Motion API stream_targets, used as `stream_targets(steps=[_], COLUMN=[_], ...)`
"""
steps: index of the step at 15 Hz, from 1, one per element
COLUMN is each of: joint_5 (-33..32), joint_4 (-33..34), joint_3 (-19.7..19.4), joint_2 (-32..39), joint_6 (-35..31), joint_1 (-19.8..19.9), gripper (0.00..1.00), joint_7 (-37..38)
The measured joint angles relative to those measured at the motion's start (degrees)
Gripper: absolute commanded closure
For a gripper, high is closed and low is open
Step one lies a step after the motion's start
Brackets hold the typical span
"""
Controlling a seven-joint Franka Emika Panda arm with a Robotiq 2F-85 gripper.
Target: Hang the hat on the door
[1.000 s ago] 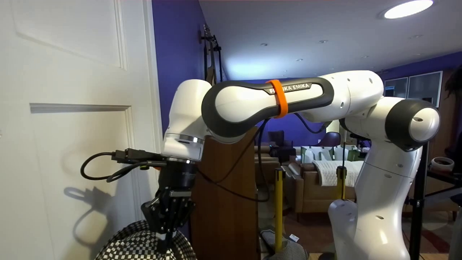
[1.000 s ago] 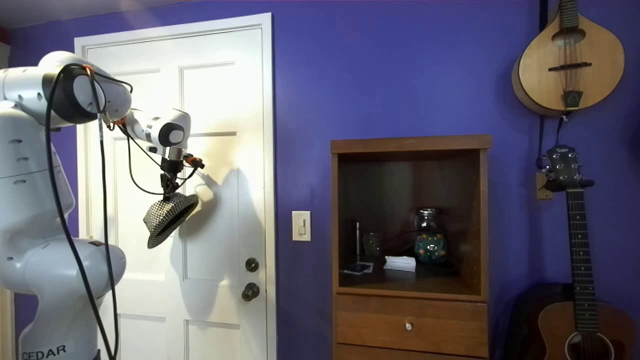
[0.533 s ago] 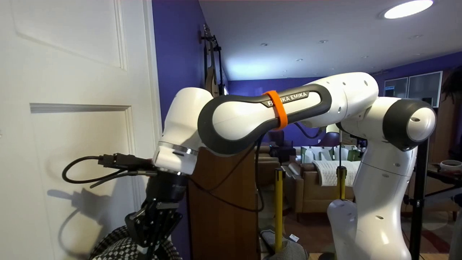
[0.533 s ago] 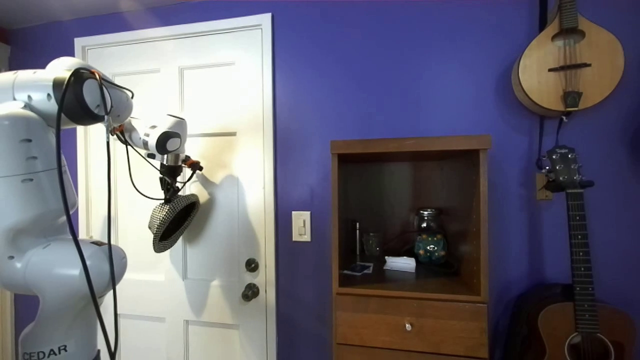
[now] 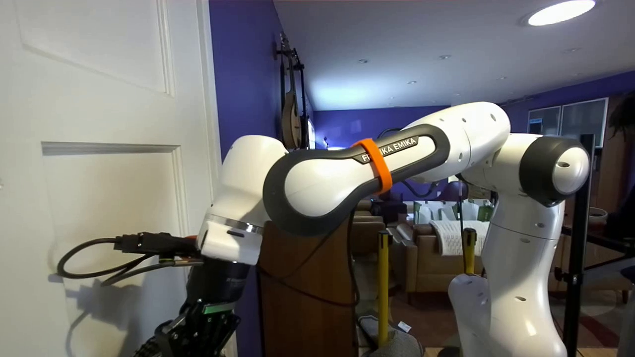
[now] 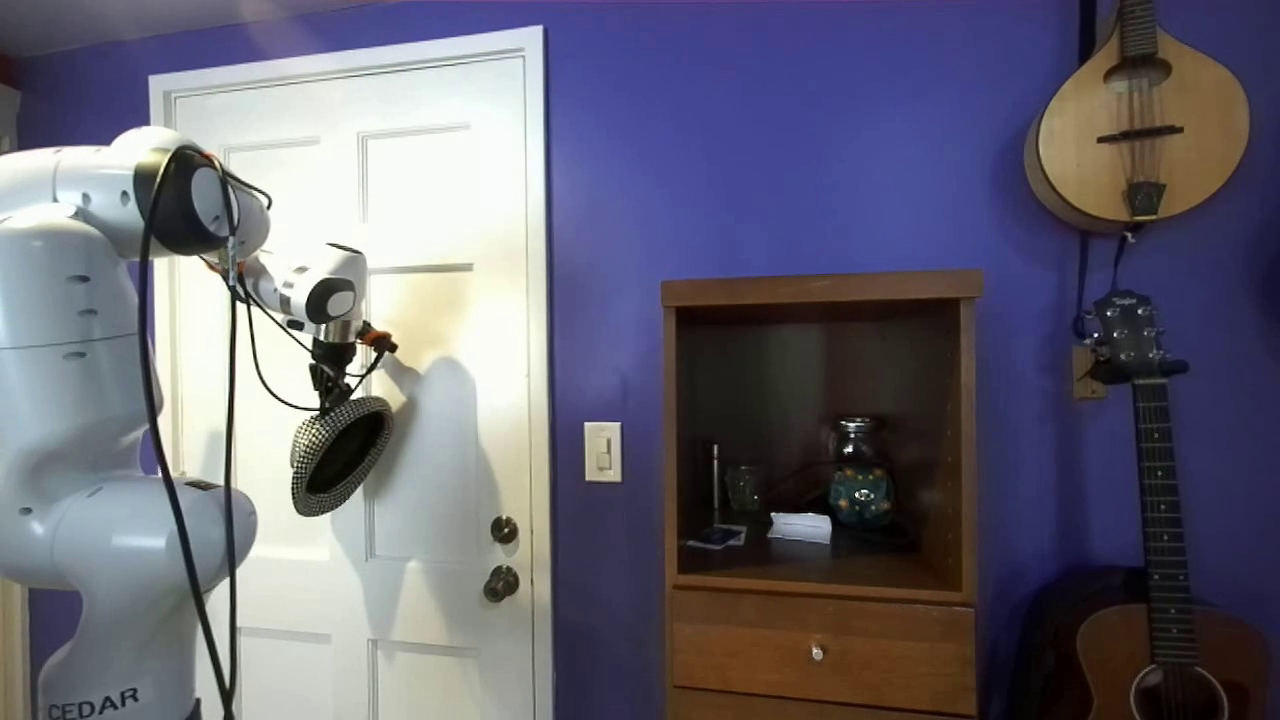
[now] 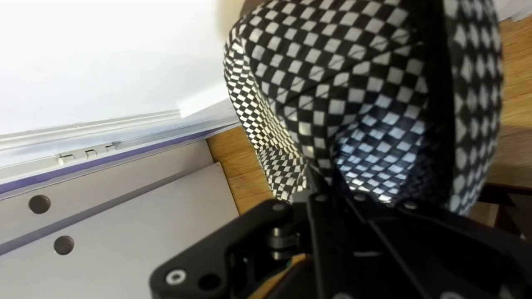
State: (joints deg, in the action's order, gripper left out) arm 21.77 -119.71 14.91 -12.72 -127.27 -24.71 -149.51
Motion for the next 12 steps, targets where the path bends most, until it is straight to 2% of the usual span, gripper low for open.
stream_targets(steps=[4,7,8,9,12], joint_5=[0.47,3.19,3.29,3.26,3.1], joint_4=[0.51,1.12,1.08,1.08,0.31], joint_3=[-0.63,-1.21,-2.69,-5.33,-10.01], joint_2=[-1.38,-3.04,-3.98,-4.84,-7.21], joint_6=[3.56,9.5,11.67,13.25,15.52], joint_1=[-0.01,-0.23,-2.31,-6.37,-14.65], gripper=[0.99,0.99,0.99,0.99,0.99], joint_7=[-2.03,-6.67,-6.29,-5.79,-5.93])
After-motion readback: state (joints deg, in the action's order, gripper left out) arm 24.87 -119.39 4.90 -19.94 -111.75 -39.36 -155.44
